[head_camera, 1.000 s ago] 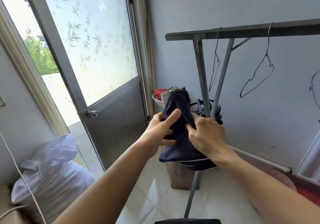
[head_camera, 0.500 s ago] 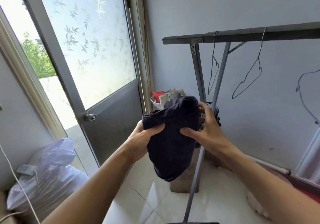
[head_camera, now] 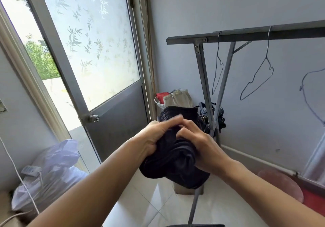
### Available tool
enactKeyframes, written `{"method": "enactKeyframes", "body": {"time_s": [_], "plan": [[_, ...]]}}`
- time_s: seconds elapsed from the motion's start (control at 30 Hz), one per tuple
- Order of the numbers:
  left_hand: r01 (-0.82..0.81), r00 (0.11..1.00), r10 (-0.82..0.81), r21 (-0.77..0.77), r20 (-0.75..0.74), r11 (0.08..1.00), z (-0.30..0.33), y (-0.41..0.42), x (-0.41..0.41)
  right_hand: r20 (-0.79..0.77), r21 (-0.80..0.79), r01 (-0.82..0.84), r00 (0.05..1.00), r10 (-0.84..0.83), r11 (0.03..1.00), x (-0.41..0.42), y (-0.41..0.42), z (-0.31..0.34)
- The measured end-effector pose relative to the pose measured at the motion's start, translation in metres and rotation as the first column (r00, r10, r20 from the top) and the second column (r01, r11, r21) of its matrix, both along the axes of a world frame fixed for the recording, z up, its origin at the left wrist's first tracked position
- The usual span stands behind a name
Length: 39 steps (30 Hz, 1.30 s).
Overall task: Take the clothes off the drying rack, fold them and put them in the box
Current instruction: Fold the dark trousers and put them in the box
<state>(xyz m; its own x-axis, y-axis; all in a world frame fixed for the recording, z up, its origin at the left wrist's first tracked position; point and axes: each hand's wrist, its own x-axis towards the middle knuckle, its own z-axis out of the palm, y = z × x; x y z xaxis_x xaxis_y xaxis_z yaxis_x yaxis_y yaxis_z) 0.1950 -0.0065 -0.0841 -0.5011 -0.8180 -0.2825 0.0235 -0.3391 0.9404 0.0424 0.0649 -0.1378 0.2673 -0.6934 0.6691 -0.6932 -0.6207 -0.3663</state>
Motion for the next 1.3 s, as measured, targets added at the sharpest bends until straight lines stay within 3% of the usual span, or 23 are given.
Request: {"method": "enactKeyframes", "body": {"time_s": [0.13,0.23,0.3,0.37,0.43,0.5,0.6,0.67,0.77,0.97,1.1,1.23,1.3], "plan": [[-0.133,0.985,0.145,-0.114,0.098,0.985,-0.01,0.005,-0.008,-0.006,0.092,0.075,0.997,-0.075,0.993,0.005,0.007,-0.001],[-0.172,0.972,0.202,-0.217,0.123,0.961,-0.024,0.004,-0.008,-0.18,0.111,0.17,0.972,-0.149,0.979,0.01,0.012,-0.003],[-0.143,0.968,0.193,-0.278,0.16,0.95,-0.03,0.004,-0.006,-0.308,0.03,0.254,0.923,-0.232,0.967,0.017,0.014,-0.005],[-0.086,0.964,0.167,-0.352,0.209,0.932,-0.033,0.002,-0.001,-0.34,-0.063,0.278,0.897,-0.283,0.958,0.022,0.016,-0.006],[-0.025,0.962,0.147,-0.459,0.232,0.888,-0.034,0.0,0.007,-0.246,-0.063,0.223,0.941,-0.232,0.973,0.024,0.019,-0.008],[0.01,0.967,0.135,-0.563,0.216,0.826,-0.029,-0.001,0.018,0.004,0.062,0.119,0.993,-0.119,0.991,0.022,0.022,-0.009],[0.114,0.972,0.049,-0.646,0.229,0.755,-0.012,-0.01,0.04,0.361,0.307,-0.078,0.932,-0.04,0.949,0.009,0.026,-0.001],[0.268,0.948,-0.082,-0.63,0.309,0.729,0.0,-0.013,0.05,0.407,0.347,-0.155,0.913,0.0,0.925,0.002,0.026,0.01],[0.452,0.88,-0.219,-0.606,0.421,0.655,0.011,-0.01,0.045,0.32,0.349,-0.117,0.947,-0.001,0.93,0.0,0.017,0.021],[0.532,0.819,-0.203,-0.576,0.537,0.62,0.026,-0.01,0.038,0.16,0.289,0.104,0.975,-0.155,0.952,-0.005,0.007,0.036],[0.572,0.791,-0.203,-0.58,0.577,0.58,0.03,-0.005,0.033,0.093,0.264,0.091,0.988,-0.12,0.96,-0.01,0.005,0.05],[0.611,0.756,-0.053,-0.673,0.653,0.417,0.02,0.002,0.025,-0.17,0.363,0.062,0.985,0.001,0.93,-0.014,0.001,0.06],[0.564,0.773,0.021,-0.703,0.634,0.433,0.012,0.005,0.025,-0.243,0.28,0.118,0.969,-0.049,0.953,-0.015,0.004,0.056]]}}
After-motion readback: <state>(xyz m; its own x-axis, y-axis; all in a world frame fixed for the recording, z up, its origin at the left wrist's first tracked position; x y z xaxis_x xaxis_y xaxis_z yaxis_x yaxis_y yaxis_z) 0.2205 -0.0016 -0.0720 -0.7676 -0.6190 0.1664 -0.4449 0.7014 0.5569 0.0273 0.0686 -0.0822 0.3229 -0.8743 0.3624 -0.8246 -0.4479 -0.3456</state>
